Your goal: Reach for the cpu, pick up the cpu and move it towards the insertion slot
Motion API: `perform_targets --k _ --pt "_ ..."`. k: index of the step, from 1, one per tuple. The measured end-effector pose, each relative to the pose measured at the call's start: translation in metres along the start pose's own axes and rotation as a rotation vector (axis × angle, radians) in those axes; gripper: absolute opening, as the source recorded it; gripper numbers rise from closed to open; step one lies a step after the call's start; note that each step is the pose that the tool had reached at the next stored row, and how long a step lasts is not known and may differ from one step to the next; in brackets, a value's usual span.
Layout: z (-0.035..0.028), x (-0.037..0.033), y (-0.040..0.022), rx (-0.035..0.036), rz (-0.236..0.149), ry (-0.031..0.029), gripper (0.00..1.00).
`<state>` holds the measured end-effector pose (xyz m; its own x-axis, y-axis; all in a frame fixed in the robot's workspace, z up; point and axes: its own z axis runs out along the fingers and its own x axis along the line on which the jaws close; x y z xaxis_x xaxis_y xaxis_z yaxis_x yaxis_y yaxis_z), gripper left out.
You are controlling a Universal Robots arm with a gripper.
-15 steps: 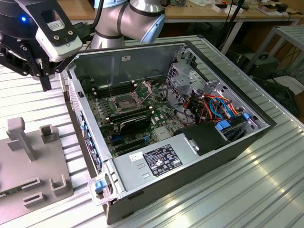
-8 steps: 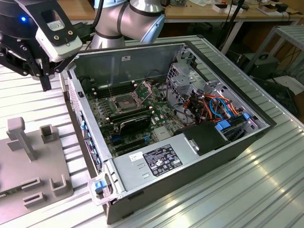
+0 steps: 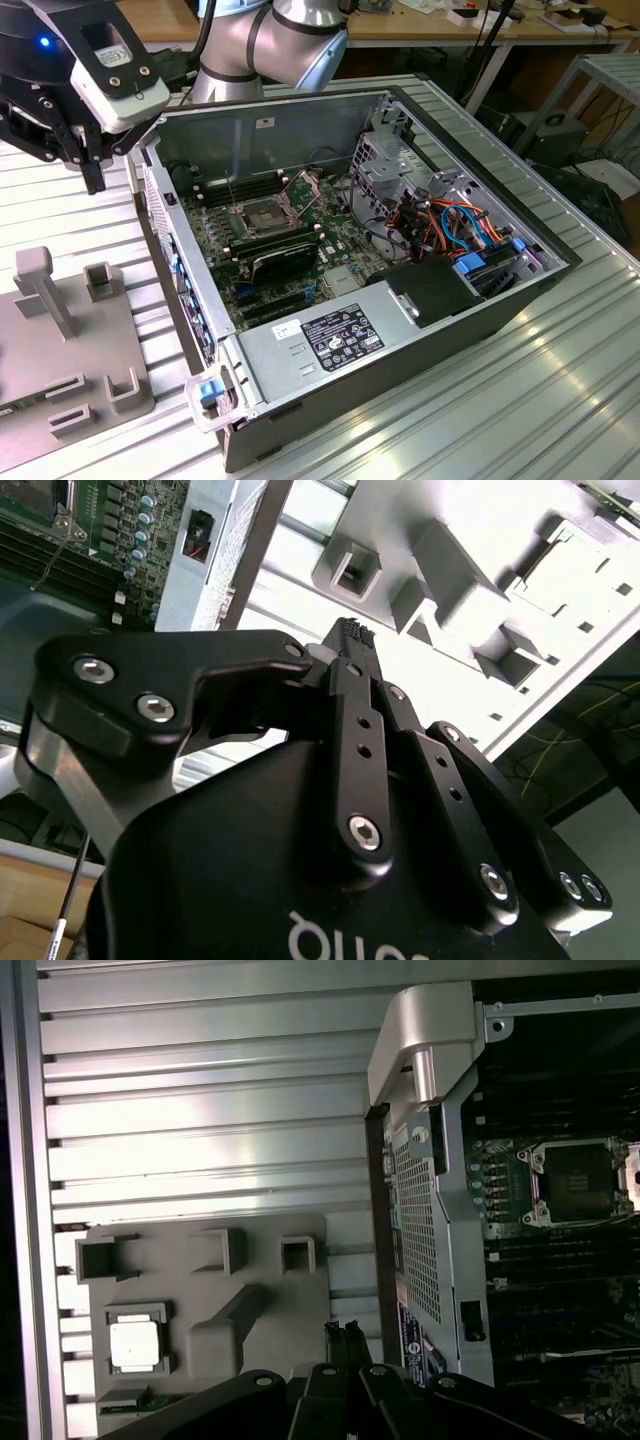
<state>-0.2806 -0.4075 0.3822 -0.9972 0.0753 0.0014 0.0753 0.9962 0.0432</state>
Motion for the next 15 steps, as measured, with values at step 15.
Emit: perform_targets --k 15 --pt "0.0000 0.0240 -0.0054 0.0000 0.000 0.0000 0.11"
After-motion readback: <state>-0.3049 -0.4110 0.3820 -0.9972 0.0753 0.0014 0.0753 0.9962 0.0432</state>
